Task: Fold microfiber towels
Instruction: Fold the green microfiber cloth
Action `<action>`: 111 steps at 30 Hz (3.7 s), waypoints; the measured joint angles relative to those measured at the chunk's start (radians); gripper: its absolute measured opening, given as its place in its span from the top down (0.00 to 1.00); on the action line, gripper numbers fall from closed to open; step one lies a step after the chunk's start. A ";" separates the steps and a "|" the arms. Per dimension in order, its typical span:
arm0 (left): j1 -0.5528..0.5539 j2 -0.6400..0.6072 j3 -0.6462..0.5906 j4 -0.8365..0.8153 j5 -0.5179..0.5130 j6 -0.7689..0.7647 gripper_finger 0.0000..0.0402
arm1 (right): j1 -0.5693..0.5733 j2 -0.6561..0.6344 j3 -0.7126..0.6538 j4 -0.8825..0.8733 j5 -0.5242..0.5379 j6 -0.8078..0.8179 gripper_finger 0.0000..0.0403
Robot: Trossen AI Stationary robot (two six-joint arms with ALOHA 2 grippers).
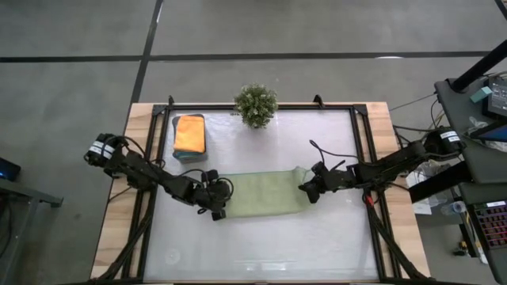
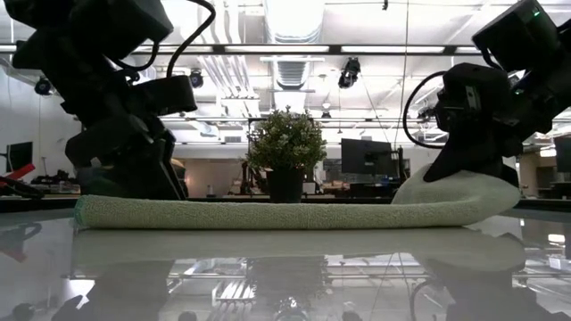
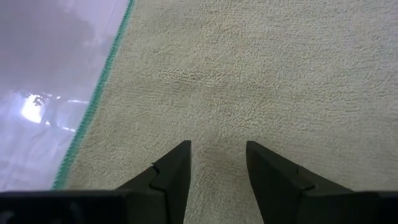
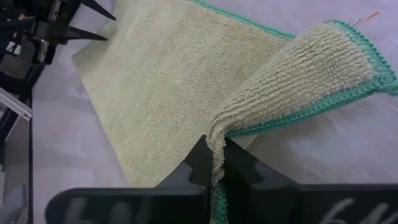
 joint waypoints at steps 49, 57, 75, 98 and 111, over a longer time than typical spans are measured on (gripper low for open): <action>-0.093 -0.066 -0.037 -0.052 0.005 -0.116 0.65 | -0.015 0.510 1.000 -0.923 -0.025 -0.312 0.98; -0.093 0.004 -0.036 -0.003 0.002 -0.112 0.65 | -0.024 0.687 1.206 -0.911 -0.001 -0.379 0.98; -0.093 0.015 -0.037 0.056 0.006 -0.077 0.65 | -0.024 0.827 1.291 -0.772 0.057 -0.405 0.85; -0.093 0.015 -0.037 0.065 0.003 -0.061 0.65 | 0.022 0.753 1.259 -0.910 0.057 -0.548 0.52; -0.093 0.015 -0.037 0.066 0.003 -0.061 0.65 | -0.023 0.752 1.049 -0.659 0.093 -0.554 0.52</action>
